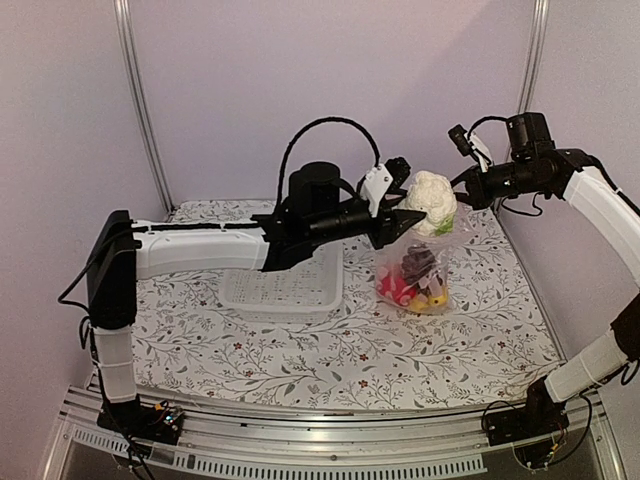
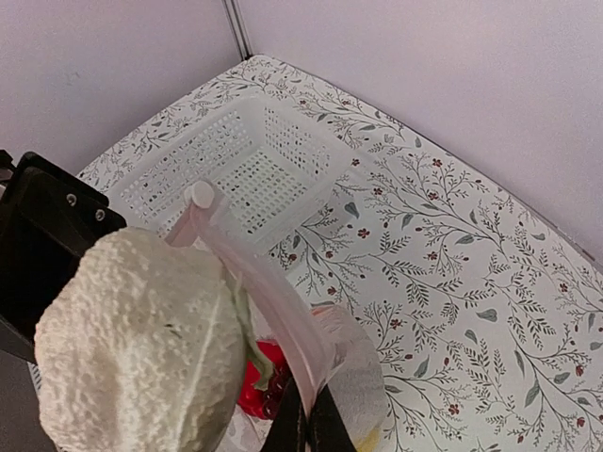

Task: Place the food in the zip-top bag and seal the zipper
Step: Place the fake vegetable in the zipper food storage bag.

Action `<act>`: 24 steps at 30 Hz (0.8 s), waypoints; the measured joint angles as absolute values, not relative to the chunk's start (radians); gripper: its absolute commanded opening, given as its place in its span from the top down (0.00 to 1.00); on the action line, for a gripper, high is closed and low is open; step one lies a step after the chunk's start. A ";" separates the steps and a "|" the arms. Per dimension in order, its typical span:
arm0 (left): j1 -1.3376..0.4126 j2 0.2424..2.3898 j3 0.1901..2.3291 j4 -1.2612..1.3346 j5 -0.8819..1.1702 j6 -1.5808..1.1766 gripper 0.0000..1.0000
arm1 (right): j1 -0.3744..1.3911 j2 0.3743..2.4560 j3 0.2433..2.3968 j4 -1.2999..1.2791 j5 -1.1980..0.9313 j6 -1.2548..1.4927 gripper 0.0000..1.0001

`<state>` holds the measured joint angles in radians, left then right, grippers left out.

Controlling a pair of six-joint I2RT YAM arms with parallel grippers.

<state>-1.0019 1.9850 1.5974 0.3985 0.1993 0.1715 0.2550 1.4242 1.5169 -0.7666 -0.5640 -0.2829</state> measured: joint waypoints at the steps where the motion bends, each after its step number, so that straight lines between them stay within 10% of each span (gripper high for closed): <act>1: -1.002 1.994 1.601 0.393 0.190 0.178 0.57 | 0.255 1.424 1.517 -0.768 -0.564 -0.282 1.00; 24: -1.088 2.082 1.703 0.232 -0.249 0.358 0.10 | 0.255 1.424 1.511 -0.770 -0.559 -0.277 1.00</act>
